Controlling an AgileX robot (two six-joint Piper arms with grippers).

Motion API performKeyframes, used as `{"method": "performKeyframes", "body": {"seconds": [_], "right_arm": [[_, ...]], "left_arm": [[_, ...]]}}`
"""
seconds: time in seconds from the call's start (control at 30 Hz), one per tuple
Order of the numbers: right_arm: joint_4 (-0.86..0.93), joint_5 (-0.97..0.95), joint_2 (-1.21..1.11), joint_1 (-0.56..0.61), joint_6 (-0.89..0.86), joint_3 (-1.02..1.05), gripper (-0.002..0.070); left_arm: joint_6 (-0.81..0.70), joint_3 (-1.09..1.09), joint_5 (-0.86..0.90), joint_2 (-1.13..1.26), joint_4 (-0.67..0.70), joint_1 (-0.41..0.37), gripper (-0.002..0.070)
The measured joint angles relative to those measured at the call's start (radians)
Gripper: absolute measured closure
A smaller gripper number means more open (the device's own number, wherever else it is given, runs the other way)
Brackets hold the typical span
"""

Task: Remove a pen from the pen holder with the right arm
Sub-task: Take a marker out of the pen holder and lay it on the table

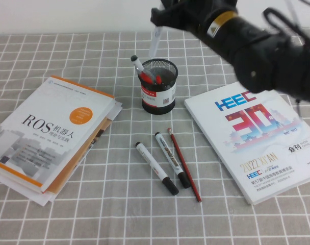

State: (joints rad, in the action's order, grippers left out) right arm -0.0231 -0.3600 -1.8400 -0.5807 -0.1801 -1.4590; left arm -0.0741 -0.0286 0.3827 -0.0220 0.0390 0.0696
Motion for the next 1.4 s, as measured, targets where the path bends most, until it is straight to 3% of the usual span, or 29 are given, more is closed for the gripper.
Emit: {"method": "performKeyframes", "body": {"seconds": [0.4, 0.73, 0.97, 1.4], "right_arm": [[0.082, 0.539, 0.285, 0.0, 0.012, 0.0, 0.0572], [0.005, 1.056, 0.308, 0.0, 0.012, 0.0, 0.0572], [-0.044, 1.179, 0.172, 0.0, 0.016, 0.0, 0.0572], [-0.129, 1.12, -0.111, 0.0, 0.119, -0.084, 0.0572]], "left_arm": [[0.0, 0.0, 0.0, 0.0, 0.0, 0.0, 0.0678], [0.0, 0.0, 0.0, 0.0, 0.0, 0.0, 0.0678], [0.0, 0.0, 0.0, 0.0, 0.0, 0.0, 0.0678], [0.0, 0.0, 0.0, 0.0, 0.0, 0.0, 0.0678]]}}
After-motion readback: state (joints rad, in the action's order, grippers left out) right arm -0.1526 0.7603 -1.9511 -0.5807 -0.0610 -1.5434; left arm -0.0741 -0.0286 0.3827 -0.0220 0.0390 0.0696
